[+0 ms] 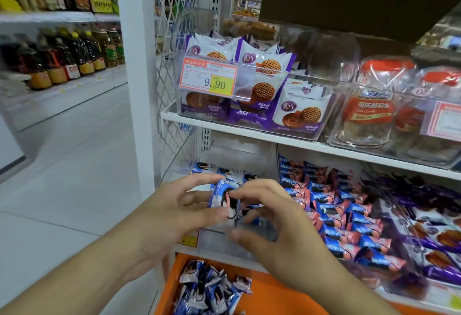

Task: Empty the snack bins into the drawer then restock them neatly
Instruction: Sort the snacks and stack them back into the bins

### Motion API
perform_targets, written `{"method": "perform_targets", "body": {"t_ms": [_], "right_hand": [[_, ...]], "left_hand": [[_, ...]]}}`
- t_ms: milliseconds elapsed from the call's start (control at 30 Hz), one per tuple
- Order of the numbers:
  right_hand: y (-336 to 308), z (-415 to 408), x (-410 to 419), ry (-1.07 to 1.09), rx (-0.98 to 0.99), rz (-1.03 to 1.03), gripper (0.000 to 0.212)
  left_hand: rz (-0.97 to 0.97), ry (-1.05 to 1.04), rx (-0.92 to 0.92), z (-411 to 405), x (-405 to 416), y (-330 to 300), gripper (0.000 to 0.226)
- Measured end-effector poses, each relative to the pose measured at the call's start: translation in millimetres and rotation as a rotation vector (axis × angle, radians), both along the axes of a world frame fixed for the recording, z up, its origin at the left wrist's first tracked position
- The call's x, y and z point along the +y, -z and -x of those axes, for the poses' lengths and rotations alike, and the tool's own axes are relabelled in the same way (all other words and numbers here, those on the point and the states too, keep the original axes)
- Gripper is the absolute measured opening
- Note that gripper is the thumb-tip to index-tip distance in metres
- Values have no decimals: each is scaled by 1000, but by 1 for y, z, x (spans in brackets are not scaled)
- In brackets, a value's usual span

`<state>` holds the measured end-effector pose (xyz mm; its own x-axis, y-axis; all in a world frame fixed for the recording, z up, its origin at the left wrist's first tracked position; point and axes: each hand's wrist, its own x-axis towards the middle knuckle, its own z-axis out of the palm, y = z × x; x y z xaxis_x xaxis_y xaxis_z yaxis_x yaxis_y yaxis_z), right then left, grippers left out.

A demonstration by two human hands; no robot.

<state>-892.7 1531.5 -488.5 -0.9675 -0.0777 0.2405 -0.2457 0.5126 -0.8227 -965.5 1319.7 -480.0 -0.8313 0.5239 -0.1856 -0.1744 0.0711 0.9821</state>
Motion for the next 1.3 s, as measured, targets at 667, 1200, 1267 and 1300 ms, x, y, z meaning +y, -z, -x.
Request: {"method": "perform_targets", "body": {"t_ms": [667, 1200, 1267, 1300], "right_hand": [[25, 83, -53, 258, 157, -302, 35], [121, 230, -38, 134, 31, -823, 26], [111, 216, -34, 152, 43, -756, 38], [104, 205, -31, 157, 71, -681, 40]], "left_hand": [[295, -136, 141, 18, -17, 23, 51], [1079, 624, 772, 28, -61, 60, 95], [1064, 617, 752, 26, -61, 54, 95], [1051, 616, 737, 23, -61, 49, 93]]}}
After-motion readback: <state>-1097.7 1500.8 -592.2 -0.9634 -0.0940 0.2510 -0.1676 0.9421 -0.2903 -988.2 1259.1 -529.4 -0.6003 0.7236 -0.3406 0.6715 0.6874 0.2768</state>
